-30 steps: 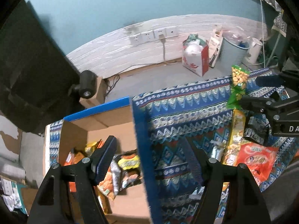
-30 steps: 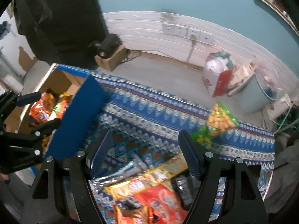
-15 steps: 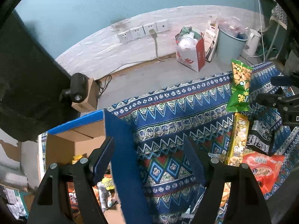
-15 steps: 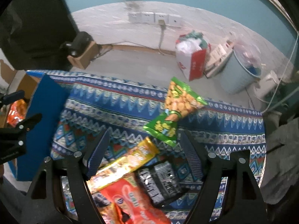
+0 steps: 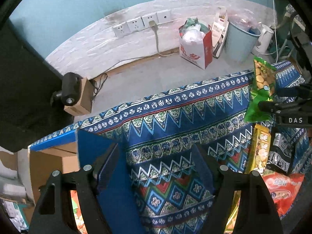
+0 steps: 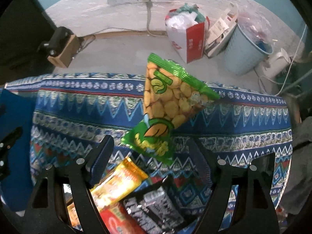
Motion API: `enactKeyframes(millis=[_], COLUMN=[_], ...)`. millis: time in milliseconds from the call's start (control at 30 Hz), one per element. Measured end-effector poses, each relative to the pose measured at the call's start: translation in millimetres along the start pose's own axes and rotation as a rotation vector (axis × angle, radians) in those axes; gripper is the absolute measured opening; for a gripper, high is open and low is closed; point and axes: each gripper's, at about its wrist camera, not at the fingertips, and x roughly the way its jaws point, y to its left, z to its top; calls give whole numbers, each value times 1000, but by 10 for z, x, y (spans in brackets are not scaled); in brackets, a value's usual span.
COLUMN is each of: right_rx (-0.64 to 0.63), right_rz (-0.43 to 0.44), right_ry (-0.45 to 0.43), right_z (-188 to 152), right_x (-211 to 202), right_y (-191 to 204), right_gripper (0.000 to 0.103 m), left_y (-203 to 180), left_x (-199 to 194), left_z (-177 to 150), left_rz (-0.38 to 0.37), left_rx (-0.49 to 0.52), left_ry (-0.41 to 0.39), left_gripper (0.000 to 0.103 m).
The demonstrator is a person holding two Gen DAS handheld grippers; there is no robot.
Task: Organize snacks
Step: 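Move both tools back toward the green peanut bag on the pile, then grasp the green peanut bag with the right tool while the left tool grasps the silver stick pack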
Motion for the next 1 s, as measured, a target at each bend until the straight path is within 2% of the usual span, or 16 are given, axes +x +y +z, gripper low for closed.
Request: enactKeyframes(millis=[433, 533, 567, 600, 667, 733, 800, 1000], right_rx=[21, 9, 1, -10, -49, -83, -104, -165], right_rz=[-13, -10, -1, 4, -27, -39, -29, -72], right_ry=[33, 36, 37, 43, 45, 38, 35, -18], right_z=[147, 135, 131, 125, 109, 89, 71, 11], right_x=[406, 456, 467, 476, 480, 463, 430, 229], right_y=[-72, -69, -59, -39, 10, 53, 89, 161], right_gripper=[79, 67, 53, 47, 43, 32, 31, 30], left_y=[-61, -62, -67, -74, -93, -108, -121, -140], left_x=[313, 310, 301, 289, 255, 226, 200, 78], left_z=[28, 1, -8, -21, -55, -83, -108, -230], left_rz=[-41, -63, -68, -70, -71, -70, -69, -85], left_rx=[11, 3, 4, 7, 15, 23, 29, 35], left_ry=[66, 76, 77, 77, 74, 73, 71, 67], left_gripper=[77, 77, 77, 77, 77, 77, 77, 77])
